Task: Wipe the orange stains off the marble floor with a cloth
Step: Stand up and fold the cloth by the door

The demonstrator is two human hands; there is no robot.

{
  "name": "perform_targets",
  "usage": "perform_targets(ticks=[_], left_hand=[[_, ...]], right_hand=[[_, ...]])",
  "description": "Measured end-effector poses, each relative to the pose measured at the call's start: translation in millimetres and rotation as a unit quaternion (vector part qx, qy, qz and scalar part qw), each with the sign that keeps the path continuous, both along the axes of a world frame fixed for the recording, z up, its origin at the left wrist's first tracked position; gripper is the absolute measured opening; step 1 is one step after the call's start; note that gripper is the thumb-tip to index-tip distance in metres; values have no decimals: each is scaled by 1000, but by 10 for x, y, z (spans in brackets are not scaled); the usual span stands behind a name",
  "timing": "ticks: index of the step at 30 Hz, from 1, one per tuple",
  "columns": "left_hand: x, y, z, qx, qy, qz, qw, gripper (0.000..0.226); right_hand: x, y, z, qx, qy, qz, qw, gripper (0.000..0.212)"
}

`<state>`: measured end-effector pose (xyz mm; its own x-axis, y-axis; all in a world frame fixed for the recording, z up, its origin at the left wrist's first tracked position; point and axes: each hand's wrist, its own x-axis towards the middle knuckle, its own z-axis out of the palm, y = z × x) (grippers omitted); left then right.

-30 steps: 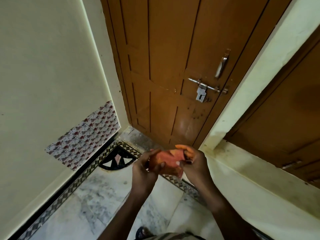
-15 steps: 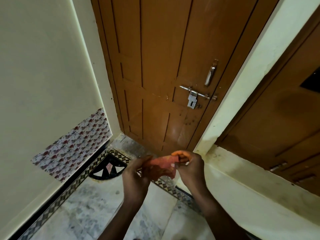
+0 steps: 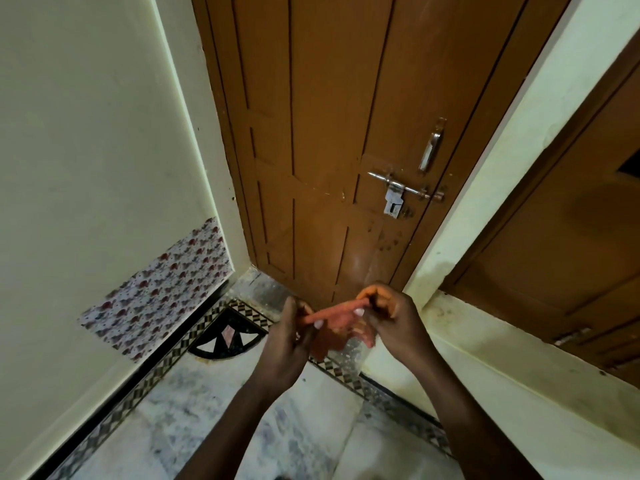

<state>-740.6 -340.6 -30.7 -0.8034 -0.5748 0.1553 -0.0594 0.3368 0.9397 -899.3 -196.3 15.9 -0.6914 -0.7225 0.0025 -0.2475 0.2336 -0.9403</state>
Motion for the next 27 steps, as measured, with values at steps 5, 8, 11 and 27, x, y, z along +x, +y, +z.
perform_targets(ticks=[5,8,11,27], left_hand=[[-216,119,-88,155,26,-21,987,54],[-438,328,-86,200,54,-80,975,68],[-771,592,-101,144,43,-79,986,41],[-3305,1865,-1170,90,-168,-108,976,54]], right_hand=[[-201,172,-91,-25,-6,-97,995,23],[-383,404,-184,-38,-12,-146,989,16],[-637,704,-313,-27,-14,-187,982,12],[-2612,2136,-1656,31,-165,-221,961,45]])
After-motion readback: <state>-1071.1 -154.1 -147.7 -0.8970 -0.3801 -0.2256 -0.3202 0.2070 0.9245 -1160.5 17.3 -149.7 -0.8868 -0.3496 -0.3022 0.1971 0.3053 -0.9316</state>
